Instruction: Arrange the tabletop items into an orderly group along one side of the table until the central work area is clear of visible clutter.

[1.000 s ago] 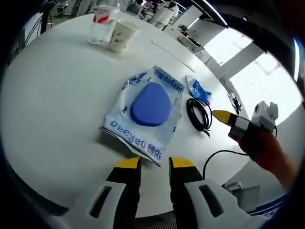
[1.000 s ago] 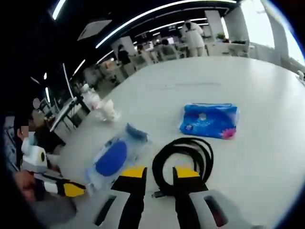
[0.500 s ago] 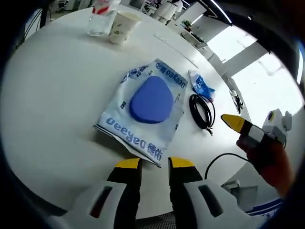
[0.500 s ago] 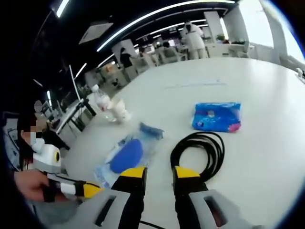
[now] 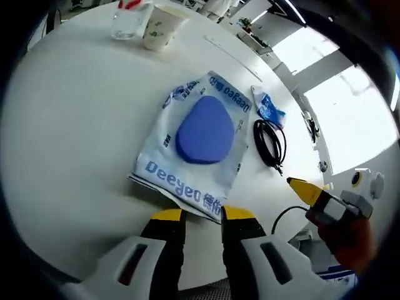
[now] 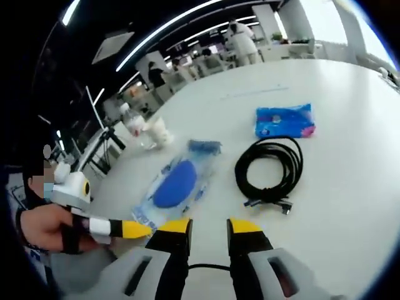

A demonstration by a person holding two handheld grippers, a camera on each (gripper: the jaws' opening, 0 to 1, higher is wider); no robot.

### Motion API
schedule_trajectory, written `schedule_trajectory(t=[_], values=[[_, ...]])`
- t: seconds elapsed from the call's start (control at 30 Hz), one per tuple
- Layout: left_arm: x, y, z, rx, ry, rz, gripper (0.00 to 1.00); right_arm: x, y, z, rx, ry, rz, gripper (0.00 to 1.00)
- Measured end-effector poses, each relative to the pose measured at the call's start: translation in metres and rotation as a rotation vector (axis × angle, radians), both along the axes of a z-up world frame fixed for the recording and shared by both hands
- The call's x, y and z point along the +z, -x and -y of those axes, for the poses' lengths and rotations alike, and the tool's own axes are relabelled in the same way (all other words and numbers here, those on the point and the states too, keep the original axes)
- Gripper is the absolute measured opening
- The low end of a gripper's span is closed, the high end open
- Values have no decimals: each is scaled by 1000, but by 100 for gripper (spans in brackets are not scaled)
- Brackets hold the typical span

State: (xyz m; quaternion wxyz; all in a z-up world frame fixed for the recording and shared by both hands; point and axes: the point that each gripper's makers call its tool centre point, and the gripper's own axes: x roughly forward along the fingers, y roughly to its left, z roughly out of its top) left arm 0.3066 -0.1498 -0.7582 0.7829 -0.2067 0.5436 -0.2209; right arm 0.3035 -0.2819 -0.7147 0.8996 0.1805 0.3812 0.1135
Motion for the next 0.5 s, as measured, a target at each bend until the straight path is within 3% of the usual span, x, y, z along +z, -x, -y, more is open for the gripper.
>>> schedule_trajectory(t=[0.33,0.5], values=[[0,-1,1,-6,4,4,18,10,2,2,-5,9,22,21],[-2,-2,-2,27,23,0,13,16,2,-8,19,5,47,24]])
